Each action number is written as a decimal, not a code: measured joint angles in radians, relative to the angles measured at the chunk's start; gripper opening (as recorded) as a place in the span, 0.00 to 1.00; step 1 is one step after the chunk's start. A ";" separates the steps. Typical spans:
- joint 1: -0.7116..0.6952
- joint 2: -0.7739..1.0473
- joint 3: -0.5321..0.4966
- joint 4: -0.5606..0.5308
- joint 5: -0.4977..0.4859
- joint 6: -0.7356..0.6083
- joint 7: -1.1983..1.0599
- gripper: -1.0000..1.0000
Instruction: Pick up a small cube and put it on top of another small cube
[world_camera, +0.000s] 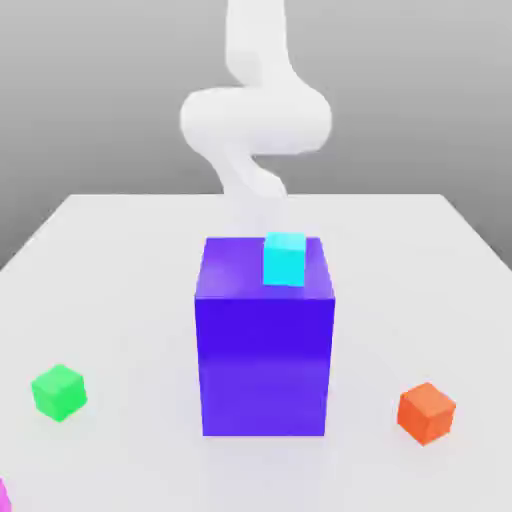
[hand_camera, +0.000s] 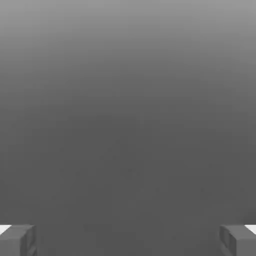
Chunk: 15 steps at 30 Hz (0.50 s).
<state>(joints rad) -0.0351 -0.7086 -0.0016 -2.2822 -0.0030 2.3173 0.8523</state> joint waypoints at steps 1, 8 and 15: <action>-0.015 0.039 -0.001 0.008 -0.001 0.007 0.023 0.50; -0.103 0.296 -0.016 0.058 -0.012 0.056 0.171 0.50; -0.170 0.550 -0.053 0.107 -0.014 0.104 0.312 0.50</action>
<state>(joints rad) -0.2054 -0.1588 -0.0550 -2.1750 -0.0171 2.4214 1.1644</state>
